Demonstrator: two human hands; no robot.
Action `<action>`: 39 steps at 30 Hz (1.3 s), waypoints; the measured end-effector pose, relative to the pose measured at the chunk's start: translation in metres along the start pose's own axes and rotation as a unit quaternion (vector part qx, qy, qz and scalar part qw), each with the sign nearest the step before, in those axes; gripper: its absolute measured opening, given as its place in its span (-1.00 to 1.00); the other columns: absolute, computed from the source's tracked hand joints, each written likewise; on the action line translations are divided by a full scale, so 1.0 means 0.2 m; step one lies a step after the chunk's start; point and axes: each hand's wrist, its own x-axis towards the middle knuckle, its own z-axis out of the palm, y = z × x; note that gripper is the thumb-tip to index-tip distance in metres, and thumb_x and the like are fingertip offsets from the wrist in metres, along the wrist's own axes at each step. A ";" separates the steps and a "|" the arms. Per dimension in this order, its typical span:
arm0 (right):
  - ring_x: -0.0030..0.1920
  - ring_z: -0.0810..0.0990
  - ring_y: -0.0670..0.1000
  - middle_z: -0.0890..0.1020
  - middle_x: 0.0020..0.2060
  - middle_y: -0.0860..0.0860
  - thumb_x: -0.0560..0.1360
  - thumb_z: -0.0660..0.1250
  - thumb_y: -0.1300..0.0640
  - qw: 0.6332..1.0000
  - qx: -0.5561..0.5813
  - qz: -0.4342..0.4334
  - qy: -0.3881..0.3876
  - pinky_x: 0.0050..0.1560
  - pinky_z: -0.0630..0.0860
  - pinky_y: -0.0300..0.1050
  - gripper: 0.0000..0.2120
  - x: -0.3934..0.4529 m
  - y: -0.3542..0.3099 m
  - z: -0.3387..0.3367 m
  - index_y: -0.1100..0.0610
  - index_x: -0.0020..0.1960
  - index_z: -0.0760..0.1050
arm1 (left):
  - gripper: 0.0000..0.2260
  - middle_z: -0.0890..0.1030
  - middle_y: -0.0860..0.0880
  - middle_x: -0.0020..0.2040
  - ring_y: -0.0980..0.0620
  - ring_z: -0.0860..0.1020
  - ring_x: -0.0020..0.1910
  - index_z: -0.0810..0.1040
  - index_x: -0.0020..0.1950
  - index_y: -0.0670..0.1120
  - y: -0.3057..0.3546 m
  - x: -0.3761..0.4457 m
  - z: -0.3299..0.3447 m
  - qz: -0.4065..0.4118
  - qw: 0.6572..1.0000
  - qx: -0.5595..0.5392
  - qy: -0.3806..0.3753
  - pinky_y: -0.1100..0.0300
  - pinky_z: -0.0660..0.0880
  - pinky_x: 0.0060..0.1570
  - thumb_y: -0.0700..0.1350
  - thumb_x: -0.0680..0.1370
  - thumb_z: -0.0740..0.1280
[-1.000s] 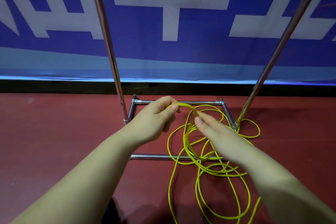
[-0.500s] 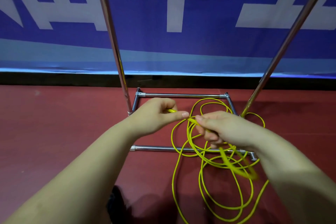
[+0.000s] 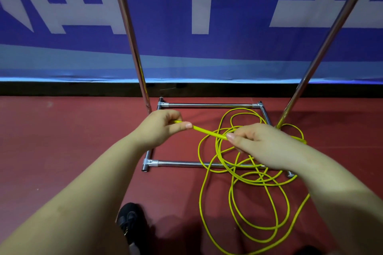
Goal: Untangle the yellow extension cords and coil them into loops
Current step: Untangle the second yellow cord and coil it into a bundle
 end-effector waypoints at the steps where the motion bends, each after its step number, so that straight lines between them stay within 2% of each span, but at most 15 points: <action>1: -0.53 0.25 -0.11 0.30 -0.53 -0.06 0.55 0.10 -0.15 1.000 -0.008 0.000 -0.002 -0.41 0.23 -0.15 -0.58 -0.01 0.00 0.00 0.09 -0.36 0.32 | -0.69 0.26 0.05 -0.44 0.13 0.22 -0.45 0.41 -0.37 -0.06 -0.01 0.00 0.00 -0.007 1.000 0.004 0.002 0.30 0.16 -0.44 0.06 0.45 0.39; 4: -0.51 0.29 -0.12 0.34 -0.53 -0.07 0.54 0.07 -0.18 1.000 -0.027 -0.002 0.008 -0.38 0.28 -0.13 -0.57 -0.03 0.02 -0.01 0.08 -0.34 0.36 | -0.71 0.28 0.03 -0.42 0.09 0.23 -0.43 0.45 -0.34 -0.07 -0.05 -0.02 -0.02 -0.031 0.999 0.024 0.011 0.22 0.18 -0.40 0.08 0.47 0.37; 8: -0.45 0.28 -0.12 0.31 -0.50 -0.08 0.50 -0.03 -0.32 0.998 0.001 -0.032 0.057 -0.31 0.32 -0.03 -0.51 -0.07 0.09 -0.06 0.05 -0.34 0.28 | -0.67 0.30 0.01 -0.42 0.05 0.26 -0.42 0.52 -0.24 -0.17 -0.12 -0.04 -0.10 -0.079 0.993 0.071 0.061 0.17 0.20 -0.39 0.10 0.49 0.34; 15: -0.46 0.21 -0.14 0.23 -0.51 -0.12 0.53 0.06 -0.22 0.985 0.124 -0.083 0.088 -0.39 0.16 -0.24 -0.57 -0.10 0.05 -0.06 0.01 -0.40 0.24 | -0.63 0.29 -0.01 -0.40 0.05 0.25 -0.41 0.54 -0.17 -0.26 -0.13 -0.04 -0.09 -0.078 0.995 0.044 0.051 0.17 0.20 -0.37 0.08 0.51 0.33; 18: -0.47 0.19 -0.14 0.22 -0.52 -0.12 0.49 0.08 -0.17 0.979 0.168 -0.079 0.089 -0.40 0.14 -0.25 -0.60 -0.12 0.03 -0.06 0.00 -0.46 0.25 | -0.63 0.30 -0.03 -0.38 0.05 0.25 -0.40 0.54 -0.17 -0.25 -0.11 -0.04 -0.08 -0.079 0.996 0.039 0.036 0.17 0.20 -0.36 0.09 0.51 0.32; 22: -0.46 0.17 -0.13 0.21 -0.52 -0.10 0.45 0.10 -0.25 0.978 0.170 -0.065 0.099 -0.37 0.16 -0.16 -0.56 -0.10 0.06 -0.05 0.01 -0.46 0.25 | -0.65 0.36 0.00 -0.39 0.06 0.32 -0.39 0.48 -0.30 -0.11 -0.08 -0.06 -0.04 -0.115 0.993 0.028 -0.025 0.19 0.27 -0.34 0.14 0.52 0.28; 24: -0.47 0.16 -0.13 0.20 -0.52 -0.10 0.47 0.11 -0.24 0.976 0.185 -0.057 0.103 -0.38 0.16 -0.17 -0.56 -0.08 0.07 -0.04 0.02 -0.46 0.23 | -0.68 0.49 0.04 -0.31 0.07 0.45 -0.27 0.55 -0.19 -0.07 -0.06 -0.07 -0.03 -0.124 0.991 0.014 -0.049 0.25 0.36 -0.25 0.14 0.55 0.23; 26: -0.48 0.16 -0.15 0.21 -0.52 -0.11 0.52 0.12 -0.23 0.972 0.200 -0.049 0.113 -0.41 0.16 -0.26 -0.53 -0.06 0.08 -0.03 0.03 -0.44 0.23 | -0.73 0.55 0.13 -0.18 0.07 0.52 -0.15 0.55 -0.06 -0.04 0.02 -0.08 0.00 -0.113 0.992 -0.034 -0.050 0.30 0.39 -0.17 0.12 0.58 0.19; 28: -0.47 0.17 -0.16 0.22 -0.52 -0.13 0.48 0.08 -0.22 0.971 0.200 -0.045 0.126 -0.42 0.16 -0.28 -0.57 -0.02 0.07 -0.01 0.04 -0.44 0.23 | -0.77 0.57 0.17 -0.03 0.17 0.53 0.01 0.54 0.04 0.01 0.12 -0.08 0.06 -0.086 0.989 -0.100 -0.060 0.35 0.40 0.02 0.09 0.60 0.16; 29: -0.46 0.18 -0.15 0.23 -0.51 -0.13 0.45 0.06 -0.21 0.971 0.199 -0.046 0.128 -0.40 0.17 -0.24 -0.59 0.00 0.07 0.01 0.02 -0.45 0.25 | -0.75 0.57 0.18 0.02 0.28 0.50 0.06 0.55 0.08 0.00 0.18 -0.08 0.10 -0.067 0.986 -0.131 -0.073 0.46 0.34 0.10 0.07 0.61 0.15; 31: -0.43 0.21 -0.11 0.24 -0.50 -0.14 0.46 0.04 -0.23 0.971 0.198 -0.042 0.129 -0.34 0.21 -0.12 -0.59 0.03 0.06 0.03 -0.04 -0.46 0.31 | -0.72 0.58 0.14 0.06 0.35 0.48 0.04 0.56 0.13 -0.08 0.27 -0.08 0.17 -0.026 0.981 -0.169 -0.096 0.62 0.28 0.05 0.02 0.62 0.15; 33: -0.39 0.25 -0.06 0.27 -0.47 -0.09 0.52 0.04 -0.19 0.972 0.194 -0.032 0.129 -0.30 0.28 0.00 -0.58 0.06 0.06 0.06 0.01 -0.41 0.32 | -0.76 0.59 0.06 -0.01 0.24 0.50 -0.02 0.56 0.05 -0.12 0.32 -0.06 0.22 0.020 0.976 -0.195 -0.096 0.50 0.35 0.06 -0.03 0.62 0.16; 35: -0.39 0.26 -0.04 0.28 -0.47 -0.06 0.59 0.06 -0.10 0.973 0.192 -0.024 0.126 -0.29 0.33 0.01 -0.59 0.08 0.06 0.08 0.05 -0.38 0.30 | -0.82 0.51 0.03 -0.16 0.19 0.43 -0.18 0.49 -0.11 -0.08 0.35 -0.04 0.24 0.053 0.975 -0.198 -0.080 0.39 0.37 -0.07 -0.08 0.62 0.17; 37: -0.47 0.22 -0.09 0.27 -0.53 -0.12 0.60 0.05 -0.07 0.967 0.224 -0.015 0.116 -0.39 0.24 -0.14 -0.58 0.09 0.06 0.09 0.06 -0.39 0.27 | -0.81 0.42 -0.01 -0.23 0.17 0.34 -0.26 0.43 -0.18 -0.06 0.37 -0.02 0.25 0.073 0.979 -0.180 -0.067 0.34 0.33 -0.18 -0.10 0.62 0.18; 39: -0.55 0.21 -0.16 0.29 -0.61 -0.12 0.60 0.02 -0.07 0.965 0.247 0.005 0.089 -0.45 0.19 -0.26 -0.57 0.08 0.08 0.08 0.09 -0.38 0.29 | -0.80 0.40 -0.02 -0.25 0.16 0.32 -0.27 0.40 -0.21 -0.04 0.36 0.00 0.25 0.073 0.982 -0.166 -0.052 0.29 0.31 -0.20 -0.08 0.62 0.18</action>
